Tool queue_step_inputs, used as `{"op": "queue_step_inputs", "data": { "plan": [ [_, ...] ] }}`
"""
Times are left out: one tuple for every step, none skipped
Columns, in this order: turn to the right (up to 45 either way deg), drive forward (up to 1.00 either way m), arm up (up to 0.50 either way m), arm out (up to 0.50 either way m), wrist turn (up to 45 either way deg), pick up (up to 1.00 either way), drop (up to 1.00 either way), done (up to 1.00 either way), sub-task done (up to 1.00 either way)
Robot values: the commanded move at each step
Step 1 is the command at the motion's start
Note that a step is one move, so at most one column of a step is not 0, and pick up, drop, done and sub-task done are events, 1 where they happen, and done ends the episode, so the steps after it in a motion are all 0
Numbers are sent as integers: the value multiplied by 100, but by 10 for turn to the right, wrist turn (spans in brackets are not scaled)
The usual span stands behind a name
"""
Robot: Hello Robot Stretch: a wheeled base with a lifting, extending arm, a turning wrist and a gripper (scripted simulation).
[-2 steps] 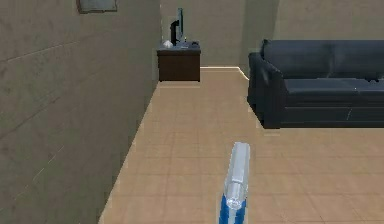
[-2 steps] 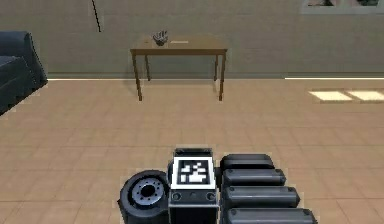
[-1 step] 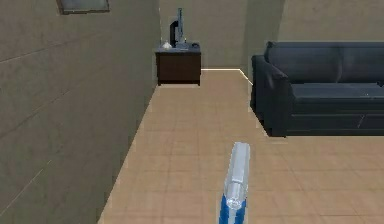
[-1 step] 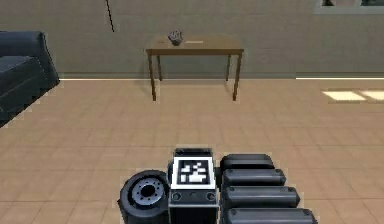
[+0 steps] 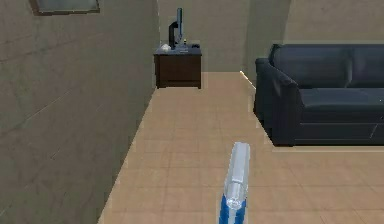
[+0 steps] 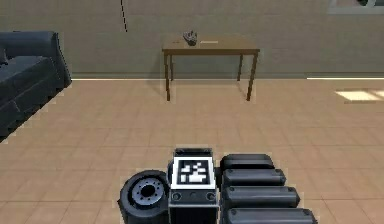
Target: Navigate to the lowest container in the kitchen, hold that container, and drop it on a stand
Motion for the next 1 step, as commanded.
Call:
{"op": "queue_step_inputs", "data": {
  "plan": [
    [60,0,0,0,0,0,0,0,0]
  ]
}}
